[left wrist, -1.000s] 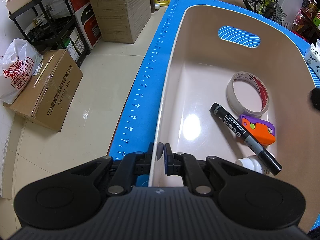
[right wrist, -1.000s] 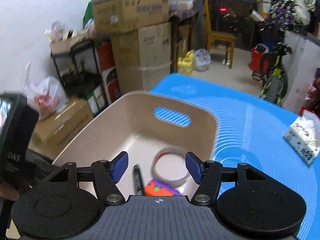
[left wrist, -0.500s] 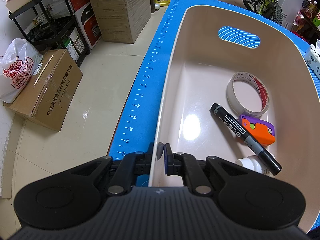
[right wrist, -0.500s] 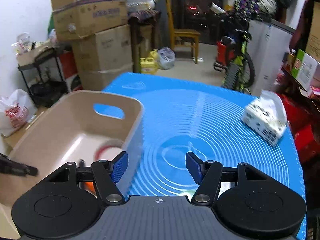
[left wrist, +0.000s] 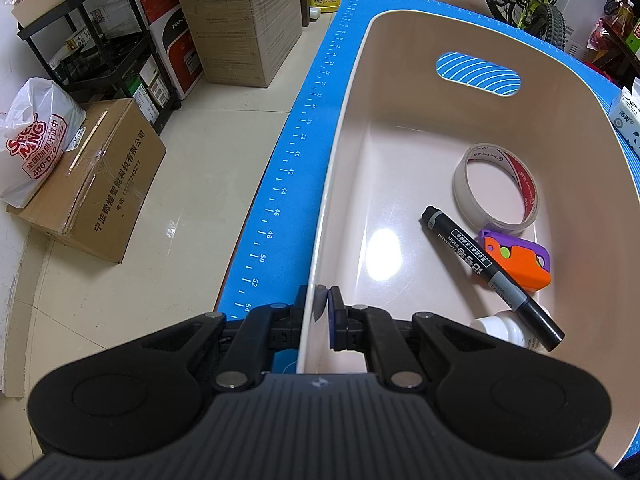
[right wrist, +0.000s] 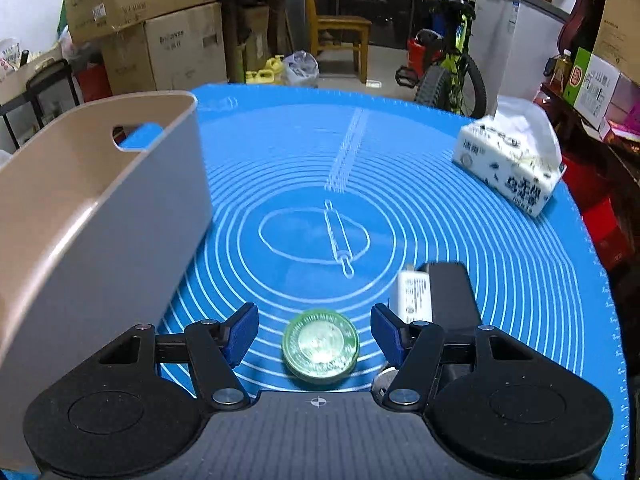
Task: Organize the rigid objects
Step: 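Move the right tool back to the mat and grasp the green ointment tin, then carry the green ointment tin into the bin and release it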
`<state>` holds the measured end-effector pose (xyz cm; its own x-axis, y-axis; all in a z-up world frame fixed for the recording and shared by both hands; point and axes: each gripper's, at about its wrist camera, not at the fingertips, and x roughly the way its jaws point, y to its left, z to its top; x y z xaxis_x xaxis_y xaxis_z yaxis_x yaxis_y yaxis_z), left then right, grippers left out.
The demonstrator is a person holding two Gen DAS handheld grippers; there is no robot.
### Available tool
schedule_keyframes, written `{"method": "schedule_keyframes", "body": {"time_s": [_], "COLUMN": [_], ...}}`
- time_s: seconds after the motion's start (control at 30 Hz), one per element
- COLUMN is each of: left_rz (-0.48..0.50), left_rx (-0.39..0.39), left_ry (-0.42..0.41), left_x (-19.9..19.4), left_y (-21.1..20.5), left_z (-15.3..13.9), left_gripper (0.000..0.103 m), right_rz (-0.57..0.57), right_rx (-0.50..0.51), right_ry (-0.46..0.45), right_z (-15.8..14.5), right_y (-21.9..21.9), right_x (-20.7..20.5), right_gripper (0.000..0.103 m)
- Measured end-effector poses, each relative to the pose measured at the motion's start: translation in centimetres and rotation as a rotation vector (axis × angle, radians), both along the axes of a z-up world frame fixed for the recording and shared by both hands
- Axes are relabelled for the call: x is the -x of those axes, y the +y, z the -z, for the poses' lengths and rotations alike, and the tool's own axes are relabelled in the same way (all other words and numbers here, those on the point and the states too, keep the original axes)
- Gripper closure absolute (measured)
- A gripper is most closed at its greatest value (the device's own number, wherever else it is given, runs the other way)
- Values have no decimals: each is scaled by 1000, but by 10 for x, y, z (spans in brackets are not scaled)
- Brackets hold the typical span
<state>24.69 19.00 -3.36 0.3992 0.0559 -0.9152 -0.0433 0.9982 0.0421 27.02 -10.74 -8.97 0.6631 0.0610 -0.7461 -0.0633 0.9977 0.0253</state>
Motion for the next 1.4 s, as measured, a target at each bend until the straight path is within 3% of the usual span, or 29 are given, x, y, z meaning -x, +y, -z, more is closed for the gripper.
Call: {"method": "schedule_keyframes", "body": {"time_s": [0.37,0.5,0.73,0.97,1.23,1.4], "left_rz": [0,0,0,0,0,0], "left_rx": [-1,-1,-1,-1,-2,-2], "left_ry": [0,0,0,-1,-1,-1], "left_x": [0,0,0,0,0,0], "left_y": [0,0,0,-1,0,-1], "left_z": [0,0,0,0,1,1], "left_gripper": [93,93,93,93,93,93], "right_rz": [-22,-13,-13,-11,-22,-90], "right_rx": [39,35,32,35,-10,-58], "right_ry": [40,54,14,-56,-193,-254], "right_z": [20,25,21,-4,-60,-87], "right_y": [5,4,4,7,21,46], "right_x": [-7,-10,-3,2,8,10], "right_gripper": [37,49,49,49,49,49]}}
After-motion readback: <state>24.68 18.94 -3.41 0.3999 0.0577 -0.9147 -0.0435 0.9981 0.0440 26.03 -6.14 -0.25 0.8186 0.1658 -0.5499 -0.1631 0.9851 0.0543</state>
